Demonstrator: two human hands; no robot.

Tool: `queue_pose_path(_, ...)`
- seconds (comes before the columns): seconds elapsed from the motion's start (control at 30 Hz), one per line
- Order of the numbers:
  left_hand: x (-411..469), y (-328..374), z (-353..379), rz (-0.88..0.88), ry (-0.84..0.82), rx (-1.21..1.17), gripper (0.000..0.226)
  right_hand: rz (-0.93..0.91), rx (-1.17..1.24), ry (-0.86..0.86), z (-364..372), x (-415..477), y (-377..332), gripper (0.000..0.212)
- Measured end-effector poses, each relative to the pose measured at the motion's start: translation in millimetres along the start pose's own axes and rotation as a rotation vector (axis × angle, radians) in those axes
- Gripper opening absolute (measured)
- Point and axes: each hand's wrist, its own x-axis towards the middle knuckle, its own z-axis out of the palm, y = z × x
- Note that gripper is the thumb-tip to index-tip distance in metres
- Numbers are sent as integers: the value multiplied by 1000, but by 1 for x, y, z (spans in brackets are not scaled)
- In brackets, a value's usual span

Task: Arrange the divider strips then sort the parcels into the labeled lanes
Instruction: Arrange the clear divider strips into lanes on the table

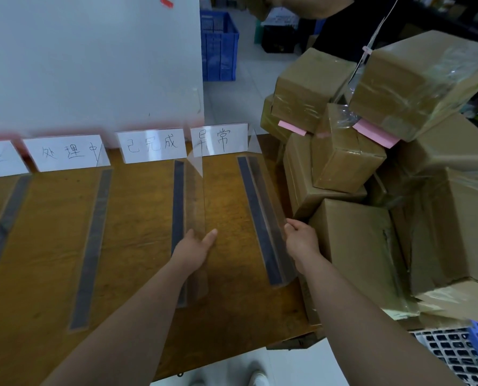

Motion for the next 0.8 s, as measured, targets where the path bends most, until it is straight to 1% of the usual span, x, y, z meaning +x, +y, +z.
queue_pose_path(0.07, 1, 3, 1, 5, 3, -50, 78, -13, -10, 12, 0, 2, 0, 35)
queue_pose_path(0.17, 0, 8, 4, -19, 46, -112, 75, -21, -24, 27, 1, 6, 0, 34)
queue_pose_path(0.37, 0, 9, 5, -29, 71, -105, 71, -56, -14, 106, 3, 9, 0, 33)
queue_pose_path(0.5, 2, 10, 2, -16, 78, -143, 69, -76, -12, 153, 6, 9, 0, 33)
queue_pose_path(0.8, 0, 13, 2, 24, 74, -106, 66, -88, -69, 164, 6, 12, 1, 34)
